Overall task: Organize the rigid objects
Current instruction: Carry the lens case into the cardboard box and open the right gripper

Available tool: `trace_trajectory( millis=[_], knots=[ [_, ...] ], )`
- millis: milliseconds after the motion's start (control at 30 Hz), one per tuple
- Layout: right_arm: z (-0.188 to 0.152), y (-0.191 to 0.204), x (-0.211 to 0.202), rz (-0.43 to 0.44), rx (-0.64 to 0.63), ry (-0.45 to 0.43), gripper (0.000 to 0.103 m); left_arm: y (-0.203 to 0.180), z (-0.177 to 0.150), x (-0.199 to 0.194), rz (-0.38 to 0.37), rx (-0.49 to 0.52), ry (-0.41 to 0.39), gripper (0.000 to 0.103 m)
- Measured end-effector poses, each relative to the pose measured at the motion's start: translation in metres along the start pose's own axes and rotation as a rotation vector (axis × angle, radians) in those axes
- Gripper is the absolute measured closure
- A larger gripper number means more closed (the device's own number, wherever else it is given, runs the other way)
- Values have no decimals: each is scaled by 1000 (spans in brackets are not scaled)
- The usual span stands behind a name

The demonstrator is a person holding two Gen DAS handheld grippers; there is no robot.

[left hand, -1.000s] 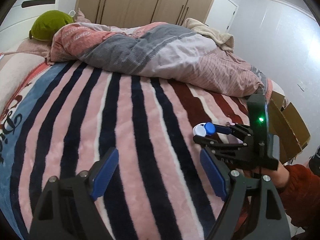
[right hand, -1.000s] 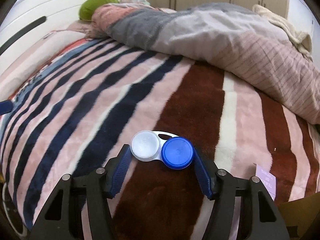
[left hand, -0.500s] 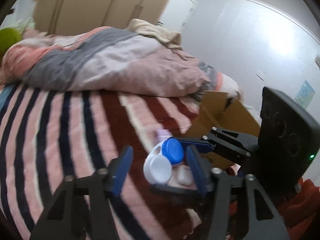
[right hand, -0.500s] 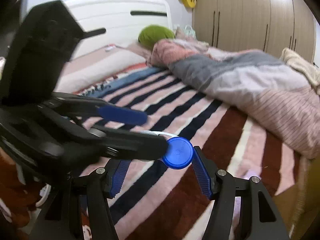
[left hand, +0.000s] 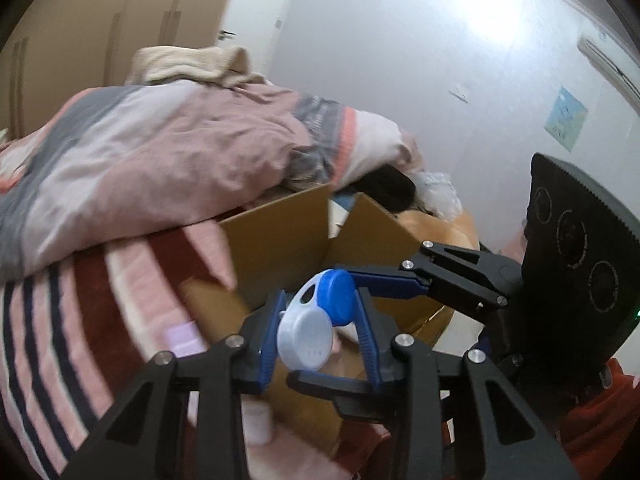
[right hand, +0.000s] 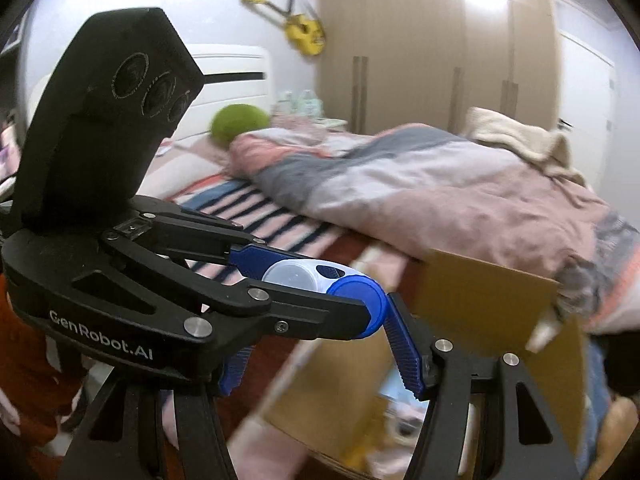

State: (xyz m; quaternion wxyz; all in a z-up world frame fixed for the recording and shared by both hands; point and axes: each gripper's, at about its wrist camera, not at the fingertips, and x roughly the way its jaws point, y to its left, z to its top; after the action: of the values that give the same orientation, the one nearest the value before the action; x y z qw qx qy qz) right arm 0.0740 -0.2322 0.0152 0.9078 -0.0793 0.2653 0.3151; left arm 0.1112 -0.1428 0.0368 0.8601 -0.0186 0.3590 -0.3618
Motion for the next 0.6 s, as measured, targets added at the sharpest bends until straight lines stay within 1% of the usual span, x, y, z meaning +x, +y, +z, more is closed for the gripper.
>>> trace_trajectory(
  millis=[100,133,200,267,333,367,400,433,533,600],
  knots=[
    [-4,-29,-7,-47,35,46,45,-12,16,34,-33,28,53,71],
    [-5,-40,-8,-60,56,75,45,-14,18,41,-46,32,68,71],
    [-8,-53,-6,-77,80,117,45,-15,23,59,-76,27,108,71],
    [-12,-63,-4,-103,78,157,45,-17,26,70,-84,37,124,70],
    [-17,-65,-6,-132,63,178,43,-19,28,73,-59,42,122,53],
    [-18,-65,-5,-147,54,185,33,-19,29,73,-48,42,116,40],
    [-19,-64,-5,-163,49,188,28,-19,30,71,-49,42,111,37],
    [-20,-62,-8,-172,42,183,25,-17,31,69,-50,43,106,37],
    [-18,-59,-6,-158,26,182,25,-7,31,57,-10,35,82,34],
    [-15,-56,-6,-153,24,172,25,0,28,46,8,25,64,34]
  ],
)
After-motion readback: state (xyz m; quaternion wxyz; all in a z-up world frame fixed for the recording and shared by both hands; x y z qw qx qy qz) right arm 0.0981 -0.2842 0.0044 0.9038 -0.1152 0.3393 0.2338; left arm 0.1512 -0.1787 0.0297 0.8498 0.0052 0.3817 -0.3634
